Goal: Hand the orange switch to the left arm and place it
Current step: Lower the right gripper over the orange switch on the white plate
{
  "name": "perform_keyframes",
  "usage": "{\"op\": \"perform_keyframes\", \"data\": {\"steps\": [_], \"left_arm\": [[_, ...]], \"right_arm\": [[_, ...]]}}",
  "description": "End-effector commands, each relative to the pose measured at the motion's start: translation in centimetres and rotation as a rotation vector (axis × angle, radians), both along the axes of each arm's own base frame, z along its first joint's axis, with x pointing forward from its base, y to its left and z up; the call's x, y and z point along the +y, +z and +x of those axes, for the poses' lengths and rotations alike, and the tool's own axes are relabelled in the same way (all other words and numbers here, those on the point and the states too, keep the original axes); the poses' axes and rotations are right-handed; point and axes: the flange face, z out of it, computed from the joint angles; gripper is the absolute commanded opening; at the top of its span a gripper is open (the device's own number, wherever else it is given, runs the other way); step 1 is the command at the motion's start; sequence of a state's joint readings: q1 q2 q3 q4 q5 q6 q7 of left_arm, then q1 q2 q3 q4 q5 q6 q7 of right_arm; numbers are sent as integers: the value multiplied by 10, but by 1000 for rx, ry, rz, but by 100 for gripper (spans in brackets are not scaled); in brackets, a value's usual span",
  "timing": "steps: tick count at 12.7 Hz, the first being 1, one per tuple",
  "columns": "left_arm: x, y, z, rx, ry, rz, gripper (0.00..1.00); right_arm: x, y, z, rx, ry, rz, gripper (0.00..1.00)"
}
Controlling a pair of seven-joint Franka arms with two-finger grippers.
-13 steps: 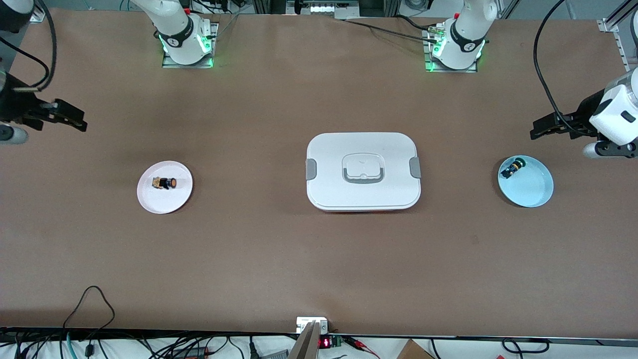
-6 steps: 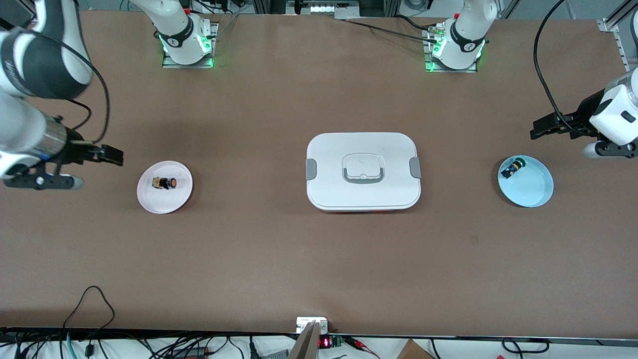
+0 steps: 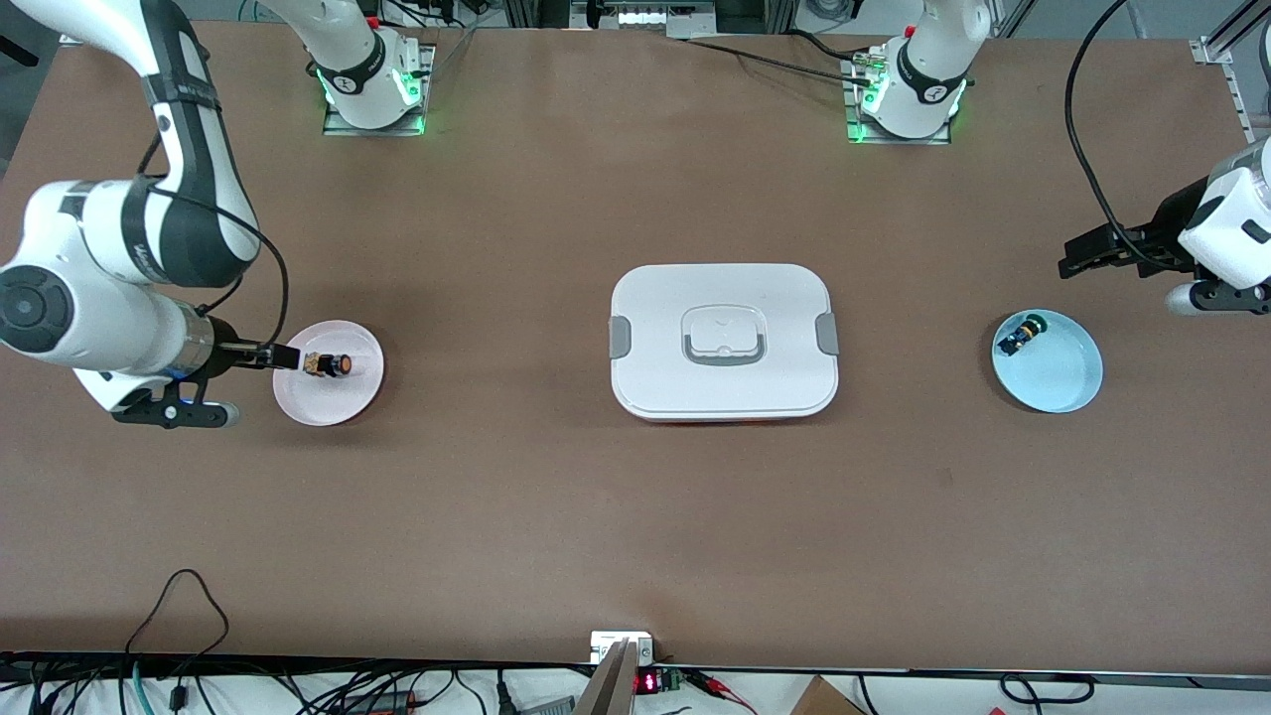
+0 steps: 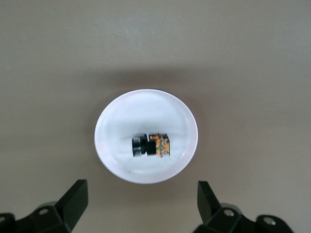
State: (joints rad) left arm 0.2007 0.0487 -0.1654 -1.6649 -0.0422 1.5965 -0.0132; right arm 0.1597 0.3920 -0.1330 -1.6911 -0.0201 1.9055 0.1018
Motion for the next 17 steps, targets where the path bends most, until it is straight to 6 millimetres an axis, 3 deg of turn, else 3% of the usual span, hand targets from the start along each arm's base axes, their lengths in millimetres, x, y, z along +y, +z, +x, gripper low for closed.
{"op": "perform_keyframes", "data": {"steps": [1,4,8,9,14,17], "left_arm": [[1,6,4,-5,-10,-6,100],[-1,11,2,-15,-9,-12,100],[-25,14,-4,-12,-38,5,100],[-16,16,-5,-12,-22,6,100],[-15,18,-6,-17,-28,7,100],[-14,18,-6,-14,-28,9,100]], "right_arm": [[-12,-31,-15,-30,-21,20,100],[-18,-70,-20,-39,-25,15,100],[-17,-109,-23,6,-30,7,100],[-17,-116,-26,16,-32,5,100],[-18,-144,-38,38,-68,47,100],[-17,-149,-39,46,-26,55,100]]}}
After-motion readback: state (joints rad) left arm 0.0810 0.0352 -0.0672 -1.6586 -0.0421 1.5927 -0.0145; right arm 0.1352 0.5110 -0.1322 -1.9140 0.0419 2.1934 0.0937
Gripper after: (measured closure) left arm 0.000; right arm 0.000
